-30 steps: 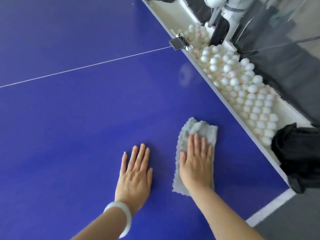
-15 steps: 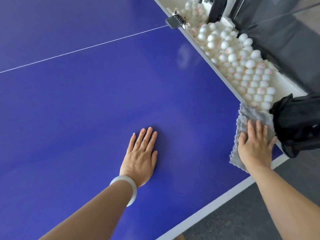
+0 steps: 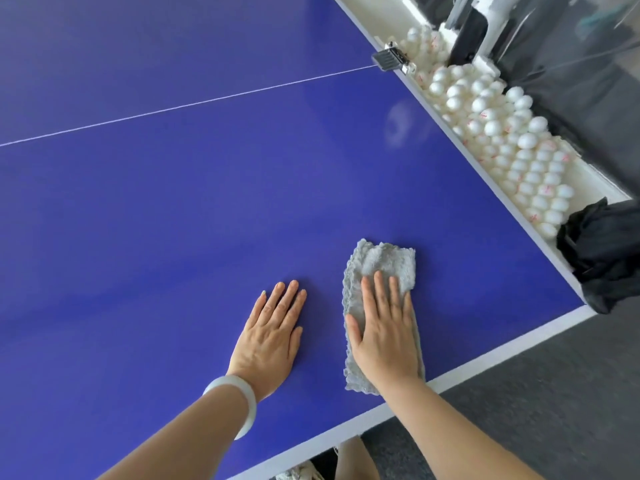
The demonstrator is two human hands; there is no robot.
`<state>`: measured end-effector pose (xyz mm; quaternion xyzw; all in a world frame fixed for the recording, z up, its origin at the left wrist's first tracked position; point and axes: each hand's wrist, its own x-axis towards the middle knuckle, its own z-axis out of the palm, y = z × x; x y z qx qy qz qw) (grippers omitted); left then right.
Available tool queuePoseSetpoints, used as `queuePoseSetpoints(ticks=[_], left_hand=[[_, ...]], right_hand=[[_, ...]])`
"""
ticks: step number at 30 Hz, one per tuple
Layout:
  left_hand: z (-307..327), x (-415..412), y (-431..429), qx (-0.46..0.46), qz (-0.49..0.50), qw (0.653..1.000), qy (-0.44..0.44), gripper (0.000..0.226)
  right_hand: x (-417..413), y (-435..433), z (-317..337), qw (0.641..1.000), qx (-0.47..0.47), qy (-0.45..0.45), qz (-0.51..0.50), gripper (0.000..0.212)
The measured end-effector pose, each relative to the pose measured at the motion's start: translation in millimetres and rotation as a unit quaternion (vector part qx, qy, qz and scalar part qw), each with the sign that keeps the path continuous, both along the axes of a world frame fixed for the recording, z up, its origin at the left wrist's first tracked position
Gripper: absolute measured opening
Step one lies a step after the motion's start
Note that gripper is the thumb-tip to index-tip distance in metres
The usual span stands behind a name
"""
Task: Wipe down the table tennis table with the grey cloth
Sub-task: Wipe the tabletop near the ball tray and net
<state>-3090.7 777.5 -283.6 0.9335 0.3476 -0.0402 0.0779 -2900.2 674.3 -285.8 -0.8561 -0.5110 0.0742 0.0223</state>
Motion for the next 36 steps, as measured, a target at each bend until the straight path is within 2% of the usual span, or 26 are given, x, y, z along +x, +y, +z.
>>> queuePoseSetpoints(ticks=[3, 6, 10, 13, 16, 18, 20, 22, 25, 29, 30, 32, 36], left_hand=[[1, -55, -8, -0.011, 0.085, 0.996, -0.005, 0.056], [5, -119, -23, -0.026, 0.193, 0.981, -0.005, 0.058], [6, -197, -46, -0.030, 0.318, 0.948, 0.014, 0.077], [4, -236, -64, -0.033, 0.398, 0.917, 0.014, 0.090], [6, -253, -72, -0.041, 0.423, 0.905, -0.009, 0.089], [5, -252, -68, -0.043, 0.425, 0.904, -0.017, 0.086], [4, -240, -56, -0.049, 0.418, 0.907, -0.025, 0.083], [4, -220, -39, -0.054, 0.375, 0.925, -0.017, 0.083], [-5, -185, -5, -0.039, 0.313, 0.949, -0.017, 0.089], [-20, -157, 29, -0.021, 0.310, 0.950, 0.010, 0.074], [-23, -157, 30, -0.021, 0.313, 0.950, 0.009, 0.073], [-26, -160, 30, -0.025, 0.317, 0.948, -0.001, 0.074], [-25, -159, 30, -0.038, 0.328, 0.944, 0.003, 0.081]], right_hand=[[-47, 10, 0, 0.997, 0.024, 0.030, 0.060, 0.063], [-110, 23, 1, 0.984, 0.065, 0.098, 0.134, 0.051], [-199, 38, -2, 0.955, 0.067, 0.147, 0.247, 0.052], [-238, 39, -2, 0.926, 0.053, 0.146, 0.345, 0.054], [-220, 38, -3, 0.900, 0.059, 0.105, 0.419, 0.049], [-181, 45, -5, 0.916, 0.062, 0.098, 0.385, 0.050], [-133, 61, -7, 0.953, 0.070, 0.087, 0.283, 0.051], [-90, 78, -7, 0.977, 0.059, 0.066, 0.195, 0.053], [-45, 110, -9, 0.992, 0.045, 0.025, 0.115, 0.057], [-27, 178, -6, 1.000, 0.001, 0.012, 0.016, 0.063], [-34, 190, -4, 1.000, -0.006, 0.013, 0.025, 0.063], [-60, 195, -2, 0.994, -0.001, 0.013, 0.106, 0.063], [-106, 147, -5, 0.963, 0.014, 0.077, 0.260, 0.061]])
